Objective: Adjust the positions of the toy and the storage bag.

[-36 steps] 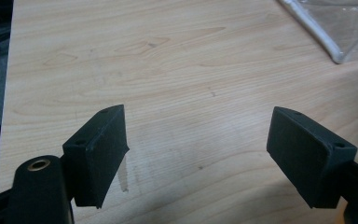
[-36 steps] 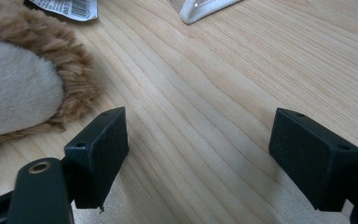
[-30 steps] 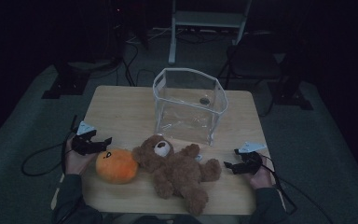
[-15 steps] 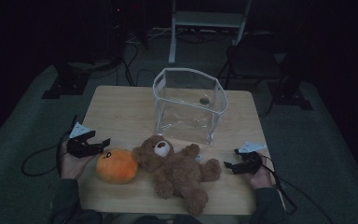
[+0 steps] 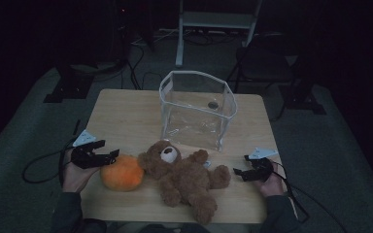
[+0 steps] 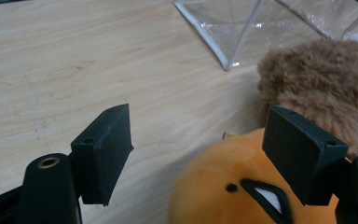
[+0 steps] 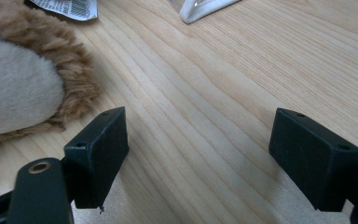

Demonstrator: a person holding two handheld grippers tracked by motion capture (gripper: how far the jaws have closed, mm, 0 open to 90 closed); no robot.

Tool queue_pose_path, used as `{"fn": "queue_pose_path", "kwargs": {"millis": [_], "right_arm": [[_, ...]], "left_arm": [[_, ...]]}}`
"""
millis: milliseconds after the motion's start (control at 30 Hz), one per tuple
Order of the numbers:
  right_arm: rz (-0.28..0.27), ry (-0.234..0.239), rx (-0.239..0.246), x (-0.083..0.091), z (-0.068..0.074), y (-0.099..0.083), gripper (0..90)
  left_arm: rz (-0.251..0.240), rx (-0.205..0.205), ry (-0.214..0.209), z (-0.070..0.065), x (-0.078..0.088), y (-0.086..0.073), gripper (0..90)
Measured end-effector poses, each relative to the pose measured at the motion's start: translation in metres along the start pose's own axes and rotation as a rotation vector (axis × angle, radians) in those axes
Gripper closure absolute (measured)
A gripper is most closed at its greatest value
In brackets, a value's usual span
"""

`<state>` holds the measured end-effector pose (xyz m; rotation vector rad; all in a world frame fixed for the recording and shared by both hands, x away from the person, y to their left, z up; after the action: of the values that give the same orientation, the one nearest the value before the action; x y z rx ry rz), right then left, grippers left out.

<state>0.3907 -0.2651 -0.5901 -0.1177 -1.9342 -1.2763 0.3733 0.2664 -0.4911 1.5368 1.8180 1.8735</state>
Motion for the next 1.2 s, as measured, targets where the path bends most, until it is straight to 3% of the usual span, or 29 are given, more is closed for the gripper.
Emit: {"fn": "queue_pose_path", "kwargs": {"millis": [233,367,467,667,767,900,1000,1100,1200], "right_arm": [[0.0,0.0,0.0,0.0,0.0,0.0,18.7],[0.0,0.0,-0.001,0.0,0.0,0.0,18.7],[0.0,0.0,0.0,0.0,0.0,0.0,18.7],[0.001,0.0,-0.001,0.0,0.0,0.0,18.7],[0.0,0.0,0.0,0.0,0.0,0.0,18.7],[0.001,-0.001,0.001,0.0,0.0,0.0,18.7],[0.001,0.0,0.001,0.0,0.0,0.0,18.6],[0.001,0.0,0.001,0.0,0.0,0.0,18.6],[0.001,0.0,0.0,0.0,0.0,0.0,18.6]], "left_arm": [[0.046,0.003,-0.009,-0.011,-0.001,-0.008,24.1],[0.042,0.038,-0.033,-0.013,-0.001,-0.016,24.1],[0.056,0.057,-0.029,-0.011,-0.001,-0.022,23.8],[0.075,0.096,-0.084,-0.009,-0.009,-0.03,18.0],[0.125,0.119,-0.079,-0.008,-0.017,-0.034,14.7],[0.142,0.143,-0.125,-0.008,-0.022,-0.038,14.8],[0.139,0.141,-0.139,-0.01,-0.021,-0.036,25.9],[0.144,0.098,-0.144,-0.013,-0.019,-0.034,36.6],[0.124,0.088,-0.151,-0.014,-0.016,-0.031,45.3]]}}
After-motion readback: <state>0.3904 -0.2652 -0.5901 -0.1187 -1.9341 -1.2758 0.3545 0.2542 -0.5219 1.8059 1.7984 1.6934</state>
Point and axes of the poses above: each handheld gripper's, and its own axes: x roughly backward along the jaws, y roughly out of its top, z roughly to its left, the point moved 6 cm from there along -x, roughly forward along the jaws, and after that the axes turned 15 degrees about -y, right-handed, at the moved point
